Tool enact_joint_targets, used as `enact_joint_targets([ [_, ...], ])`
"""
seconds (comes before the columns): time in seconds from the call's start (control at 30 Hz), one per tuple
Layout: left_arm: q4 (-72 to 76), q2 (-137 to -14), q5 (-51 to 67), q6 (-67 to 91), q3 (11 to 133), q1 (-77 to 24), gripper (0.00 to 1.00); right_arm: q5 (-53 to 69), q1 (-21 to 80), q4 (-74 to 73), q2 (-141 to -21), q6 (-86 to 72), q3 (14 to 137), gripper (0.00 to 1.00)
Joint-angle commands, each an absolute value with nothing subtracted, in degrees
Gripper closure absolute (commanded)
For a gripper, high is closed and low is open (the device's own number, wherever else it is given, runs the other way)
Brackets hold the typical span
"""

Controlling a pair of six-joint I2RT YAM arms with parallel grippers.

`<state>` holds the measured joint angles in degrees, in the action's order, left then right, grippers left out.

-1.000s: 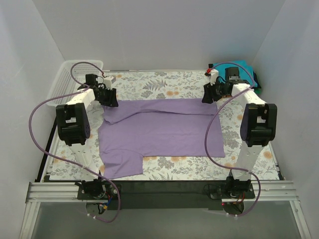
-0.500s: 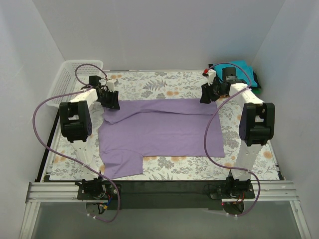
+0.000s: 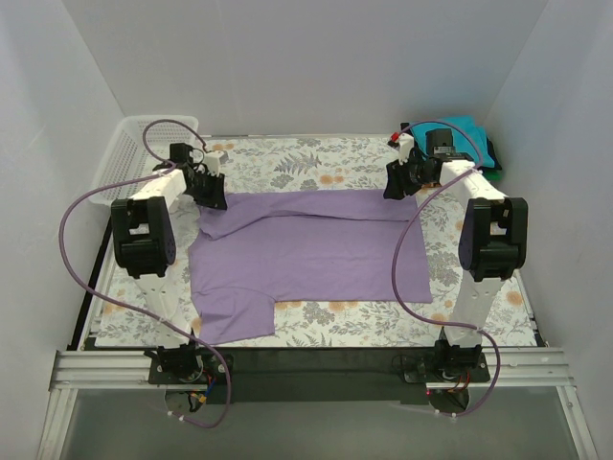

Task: Fold and stack the t-shirts
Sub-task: Fold the tshirt

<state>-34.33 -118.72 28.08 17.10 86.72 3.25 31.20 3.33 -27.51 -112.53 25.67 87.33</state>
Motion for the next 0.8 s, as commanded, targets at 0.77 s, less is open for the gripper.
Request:
enact_joint_targets([
  [0.77,-38.1,-114.3,29.0,14.2,89.9,2.2,0.62,31.6,3.2,-28.6,-110.9,25.8,87.5,0.47],
])
